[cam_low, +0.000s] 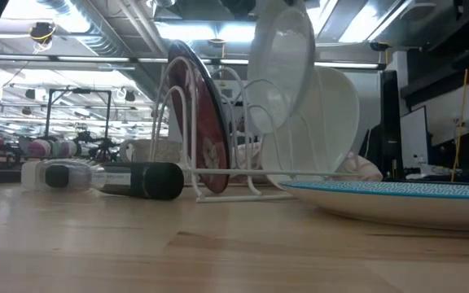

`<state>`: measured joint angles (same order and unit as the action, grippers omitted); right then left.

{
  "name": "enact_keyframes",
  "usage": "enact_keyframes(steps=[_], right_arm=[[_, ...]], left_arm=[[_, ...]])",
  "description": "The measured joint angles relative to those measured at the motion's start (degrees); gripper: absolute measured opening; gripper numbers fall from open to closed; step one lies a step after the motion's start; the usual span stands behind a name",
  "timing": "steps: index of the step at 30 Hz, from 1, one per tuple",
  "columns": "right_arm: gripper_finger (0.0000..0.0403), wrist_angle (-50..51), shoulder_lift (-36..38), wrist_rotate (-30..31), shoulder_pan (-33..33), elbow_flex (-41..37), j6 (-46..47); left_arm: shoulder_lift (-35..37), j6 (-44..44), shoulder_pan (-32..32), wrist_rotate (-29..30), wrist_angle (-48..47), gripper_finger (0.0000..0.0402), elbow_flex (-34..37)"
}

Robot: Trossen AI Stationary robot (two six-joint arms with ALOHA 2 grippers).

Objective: Sort dishes
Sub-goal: Put the white plate in the dish rack

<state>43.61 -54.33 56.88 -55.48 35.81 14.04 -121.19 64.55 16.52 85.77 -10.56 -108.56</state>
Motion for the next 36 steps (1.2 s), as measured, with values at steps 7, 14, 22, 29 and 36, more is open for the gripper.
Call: enact_keyframes(steps=[7, 14, 22, 29, 36], right_arm=[[0.0195, -0.3, 0.0, -0.2, 0.0, 0.0, 0.0], [0.0195, -0.3, 0.0, -0.6, 0.0, 0.0, 0.0], [0.0195, -0.3, 0.0, -0.6, 0.0, 0.0, 0.0], [0.0195, -0.3, 0.0, -1.0, 0.0, 0.0, 0.0], [0.0195, -0.3, 0.0, -1.0, 0.0, 0.0, 0.0]], left_arm=[[-0.1, 7.6, -1.3, -6.0, -1.3, 0.0000, 5.1], [-0.1, 10.9, -2.6, -9.5, -1.1, 0.0006, 9.2], [-0.1, 13.1, -4.0, -14.1, -0.8, 0.0008, 11.5], [0.0, 10.8, -4.0, -15.6, -0.5, 0.0019, 11.5], [0.0, 10.3, -3.8, -16.0, -0.3, 0.0078, 11.5]])
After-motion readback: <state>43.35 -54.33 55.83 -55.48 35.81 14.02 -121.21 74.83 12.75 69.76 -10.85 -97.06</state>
